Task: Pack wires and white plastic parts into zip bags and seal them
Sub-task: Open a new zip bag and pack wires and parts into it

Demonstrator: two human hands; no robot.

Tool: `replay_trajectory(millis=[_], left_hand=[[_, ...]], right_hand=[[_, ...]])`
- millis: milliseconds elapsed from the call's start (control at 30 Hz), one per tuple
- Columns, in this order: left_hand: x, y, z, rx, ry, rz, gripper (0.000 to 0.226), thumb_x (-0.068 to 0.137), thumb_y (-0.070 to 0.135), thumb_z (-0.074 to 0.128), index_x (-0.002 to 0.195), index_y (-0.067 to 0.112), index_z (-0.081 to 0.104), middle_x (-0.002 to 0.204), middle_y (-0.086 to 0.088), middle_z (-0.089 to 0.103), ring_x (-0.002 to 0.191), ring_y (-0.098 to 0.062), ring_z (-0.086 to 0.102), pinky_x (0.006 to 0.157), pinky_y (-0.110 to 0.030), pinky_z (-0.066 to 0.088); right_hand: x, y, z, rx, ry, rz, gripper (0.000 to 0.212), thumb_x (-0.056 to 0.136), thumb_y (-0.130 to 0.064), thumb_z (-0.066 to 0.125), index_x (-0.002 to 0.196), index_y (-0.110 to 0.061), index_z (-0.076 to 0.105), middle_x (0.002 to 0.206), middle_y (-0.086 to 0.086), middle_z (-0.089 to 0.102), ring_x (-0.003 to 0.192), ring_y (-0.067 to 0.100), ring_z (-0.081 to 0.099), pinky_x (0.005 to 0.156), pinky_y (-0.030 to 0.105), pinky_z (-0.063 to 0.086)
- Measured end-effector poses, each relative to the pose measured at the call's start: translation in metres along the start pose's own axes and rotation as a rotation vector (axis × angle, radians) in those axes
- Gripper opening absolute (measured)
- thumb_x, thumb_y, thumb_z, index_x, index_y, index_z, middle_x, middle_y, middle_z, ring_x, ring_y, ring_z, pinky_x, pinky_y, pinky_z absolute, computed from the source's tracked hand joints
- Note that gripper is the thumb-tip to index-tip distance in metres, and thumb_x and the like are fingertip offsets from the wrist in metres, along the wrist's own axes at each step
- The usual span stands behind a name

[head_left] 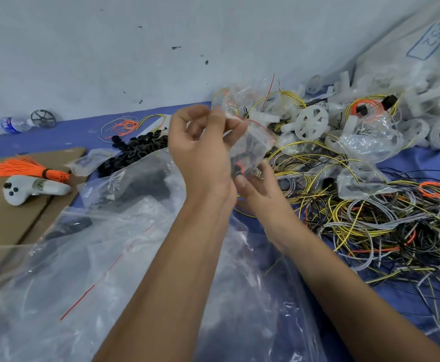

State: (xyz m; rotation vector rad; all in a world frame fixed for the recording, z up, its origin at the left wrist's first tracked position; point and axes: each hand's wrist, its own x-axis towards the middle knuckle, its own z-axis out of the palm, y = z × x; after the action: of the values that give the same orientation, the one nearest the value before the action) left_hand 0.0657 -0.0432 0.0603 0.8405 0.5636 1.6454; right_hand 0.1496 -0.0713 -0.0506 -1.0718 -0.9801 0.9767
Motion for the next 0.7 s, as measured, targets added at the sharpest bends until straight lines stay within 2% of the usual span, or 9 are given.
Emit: replay_trajectory(millis=[100, 167, 267, 333, 367, 467, 533, 633, 700], left_hand=[[-0.006, 0.005, 0.013, -0.001, -0.139, -0.102, 0.019, 0.096, -0.011, 0.061, 0.091, 0.006, 0.053, 0.064, -0.007, 0.056, 0.053, -0.015, 0.060, 0.060, -0.026, 0.058], [0.000, 0.007, 0.008, 0.065, -0.234, -0.129, 0.016, 0.096, -0.007, 0.062, 0.092, 0.007, 0.055, 0.068, -0.008, 0.059, 0.057, -0.017, 0.063, 0.059, -0.026, 0.057], [0.024, 0.006, -0.019, 0.198, -0.135, -0.081, 0.015, 0.099, 0.005, 0.060, 0.086, 0.012, 0.057, 0.071, -0.003, 0.063, 0.064, -0.019, 0.063, 0.058, -0.028, 0.055], [0.039, -0.002, -0.042, 0.322, -0.022, -0.095, 0.015, 0.102, 0.014, 0.057, 0.087, 0.013, 0.059, 0.073, -0.001, 0.066, 0.068, -0.016, 0.061, 0.061, -0.029, 0.054], [0.042, -0.008, -0.054, 0.390, -0.016, -0.166, 0.017, 0.104, 0.022, 0.055, 0.092, 0.011, 0.060, 0.078, -0.002, 0.068, 0.071, -0.016, 0.062, 0.065, -0.030, 0.054], [0.040, -0.028, -0.090, 0.470, -0.233, -0.578, 0.051, 0.103, 0.053, 0.047, 0.101, 0.009, 0.071, 0.095, -0.010, 0.073, 0.090, -0.027, 0.069, 0.090, -0.045, 0.055], [0.035, -0.034, -0.108, 0.389, -0.439, -0.795, 0.065, 0.097, 0.069, 0.047, 0.104, 0.013, 0.079, 0.106, -0.011, 0.075, 0.094, -0.030, 0.074, 0.095, -0.053, 0.055], [0.031, -0.037, -0.120, 0.251, -0.692, -0.901, 0.074, 0.087, 0.080, 0.051, 0.121, 0.019, 0.076, 0.108, -0.005, 0.076, 0.096, -0.026, 0.075, 0.084, -0.047, 0.060], [0.028, -0.040, -0.122, 0.284, -0.735, -0.860, 0.076, 0.072, 0.080, 0.070, 0.126, 0.026, 0.073, 0.120, -0.006, 0.074, 0.104, -0.029, 0.072, 0.083, -0.048, 0.060]], right_hand=[[0.002, -0.010, -0.002, 0.122, 0.152, -0.128, 0.040, 0.089, -0.032, 0.074, 0.122, -0.015, 0.058, 0.113, 0.000, 0.074, 0.104, 0.014, 0.070, 0.087, 0.030, 0.056], [0.004, -0.016, -0.012, 0.209, 0.301, -0.123, 0.008, 0.098, -0.019, 0.065, 0.105, -0.021, 0.069, 0.100, -0.002, 0.076, 0.093, 0.014, 0.071, 0.084, 0.033, 0.057], [0.005, -0.021, -0.024, 0.326, 0.413, 0.054, 0.017, 0.102, -0.024, 0.060, 0.091, -0.026, 0.073, 0.092, -0.002, 0.078, 0.086, 0.017, 0.072, 0.093, 0.045, 0.056], [0.005, -0.022, -0.028, 0.380, 0.419, 0.168, 0.014, 0.102, -0.027, 0.059, 0.093, -0.025, 0.070, 0.092, 0.001, 0.078, 0.088, 0.022, 0.073, 0.098, 0.053, 0.054], [0.005, -0.023, -0.029, 0.396, 0.420, 0.208, 0.012, 0.102, -0.027, 0.060, 0.098, -0.022, 0.070, 0.096, 0.004, 0.078, 0.092, 0.025, 0.073, 0.100, 0.057, 0.052], [0.005, -0.024, -0.030, 0.430, 0.379, 0.278, 0.031, 0.102, -0.029, 0.058, 0.126, -0.010, 0.065, 0.119, 0.017, 0.072, 0.111, 0.038, 0.069, 0.099, 0.066, 0.049], [0.006, -0.026, -0.030, 0.423, 0.330, 0.302, 0.036, 0.103, -0.034, 0.055, 0.128, -0.010, 0.066, 0.120, 0.017, 0.072, 0.111, 0.038, 0.069, 0.099, 0.062, 0.051], [0.005, -0.026, -0.032, 0.346, 0.301, 0.291, 0.041, 0.104, -0.045, 0.050, 0.118, -0.012, 0.071, 0.109, 0.010, 0.077, 0.100, 0.028, 0.075, 0.087, 0.045, 0.061], [0.005, -0.023, -0.032, 0.094, 0.313, 0.189, 0.043, 0.104, -0.046, 0.049, 0.097, -0.013, 0.074, 0.093, 0.007, 0.078, 0.085, 0.021, 0.075, 0.076, 0.035, 0.061]])
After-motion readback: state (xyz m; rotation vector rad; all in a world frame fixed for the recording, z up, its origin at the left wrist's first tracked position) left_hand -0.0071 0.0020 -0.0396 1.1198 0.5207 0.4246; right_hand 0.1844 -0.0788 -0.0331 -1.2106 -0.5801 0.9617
